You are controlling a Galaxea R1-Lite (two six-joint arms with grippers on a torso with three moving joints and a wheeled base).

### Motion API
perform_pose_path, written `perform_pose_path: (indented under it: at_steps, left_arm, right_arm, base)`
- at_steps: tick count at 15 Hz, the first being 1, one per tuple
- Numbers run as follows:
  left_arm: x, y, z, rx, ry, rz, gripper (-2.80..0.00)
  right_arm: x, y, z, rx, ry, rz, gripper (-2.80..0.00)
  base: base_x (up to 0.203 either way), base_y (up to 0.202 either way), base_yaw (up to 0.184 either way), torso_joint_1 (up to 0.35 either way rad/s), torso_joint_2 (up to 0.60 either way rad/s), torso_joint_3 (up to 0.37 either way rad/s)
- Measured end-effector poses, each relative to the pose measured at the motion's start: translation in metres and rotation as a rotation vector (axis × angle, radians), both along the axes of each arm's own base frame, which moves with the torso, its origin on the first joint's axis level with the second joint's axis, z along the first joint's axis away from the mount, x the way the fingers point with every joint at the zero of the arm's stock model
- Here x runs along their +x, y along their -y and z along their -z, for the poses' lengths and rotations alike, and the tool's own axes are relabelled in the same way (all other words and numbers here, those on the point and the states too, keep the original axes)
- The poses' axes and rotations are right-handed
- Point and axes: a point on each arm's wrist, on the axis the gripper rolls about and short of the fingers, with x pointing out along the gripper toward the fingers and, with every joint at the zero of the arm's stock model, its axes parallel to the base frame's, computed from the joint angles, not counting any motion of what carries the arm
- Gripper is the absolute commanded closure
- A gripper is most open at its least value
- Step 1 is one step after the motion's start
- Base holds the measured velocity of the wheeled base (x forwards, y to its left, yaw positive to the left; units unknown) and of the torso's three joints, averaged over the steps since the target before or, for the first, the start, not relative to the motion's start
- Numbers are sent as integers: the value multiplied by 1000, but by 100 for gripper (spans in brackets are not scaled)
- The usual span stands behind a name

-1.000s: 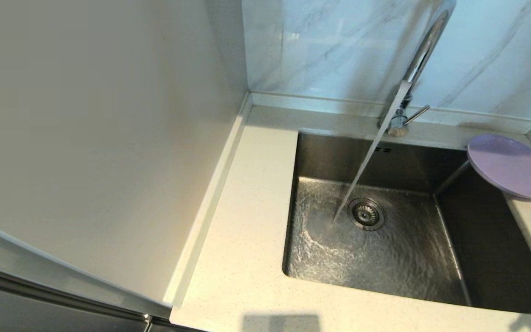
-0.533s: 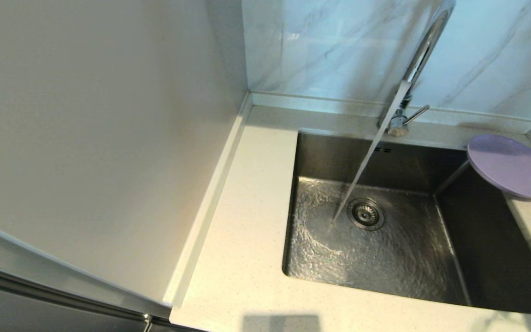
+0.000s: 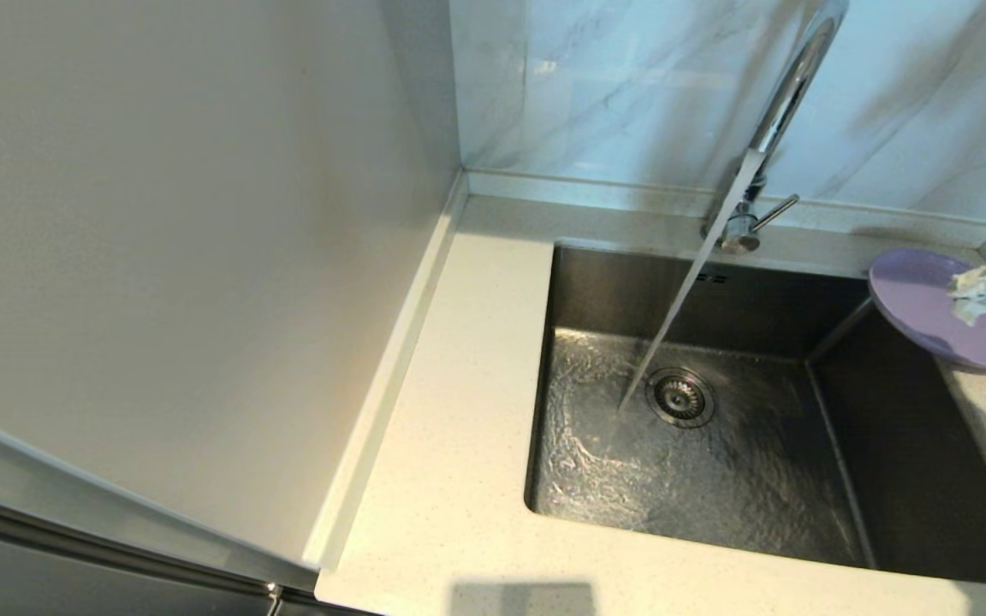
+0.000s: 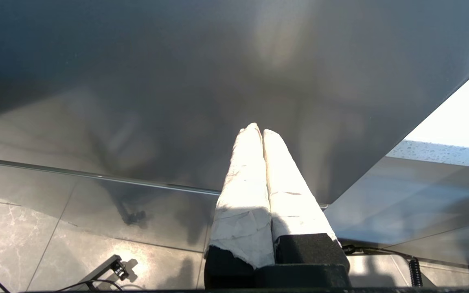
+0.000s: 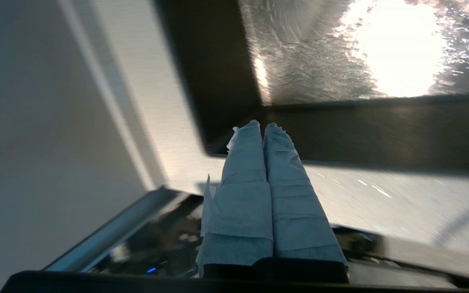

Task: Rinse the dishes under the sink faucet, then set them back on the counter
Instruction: Turn off the faucet

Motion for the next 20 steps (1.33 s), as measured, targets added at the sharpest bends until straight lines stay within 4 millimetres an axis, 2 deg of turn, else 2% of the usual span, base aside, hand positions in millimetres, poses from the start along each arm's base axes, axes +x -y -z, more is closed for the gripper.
perform_pose_path:
  at_steps: [2, 4, 9, 15, 20]
  left_arm:
    - [0, 0, 0, 0, 1, 0, 0]
    - [0, 0, 0, 0, 0, 0, 0]
    - [0, 0, 0, 0, 0, 0, 0]
    - [0, 0, 0, 0, 0, 0, 0]
    - [0, 0, 0, 0, 0, 0, 0]
  right_arm:
    - [31, 21, 18, 149, 55, -74, 0]
    - [53, 36, 32, 223, 104, -126, 0]
    - [87, 53, 54, 187, 205, -154, 0]
    - [113, 49, 69, 36, 402, -209, 0]
    - [138, 32, 78, 38, 427, -272, 0]
  base:
    - [0, 0, 0, 0, 0, 0]
    - [0, 0, 0, 0, 0, 0]
    - [0, 0, 0, 0, 0, 0]
    - [0, 0, 0, 0, 0, 0]
    - [0, 0, 0, 0, 0, 0]
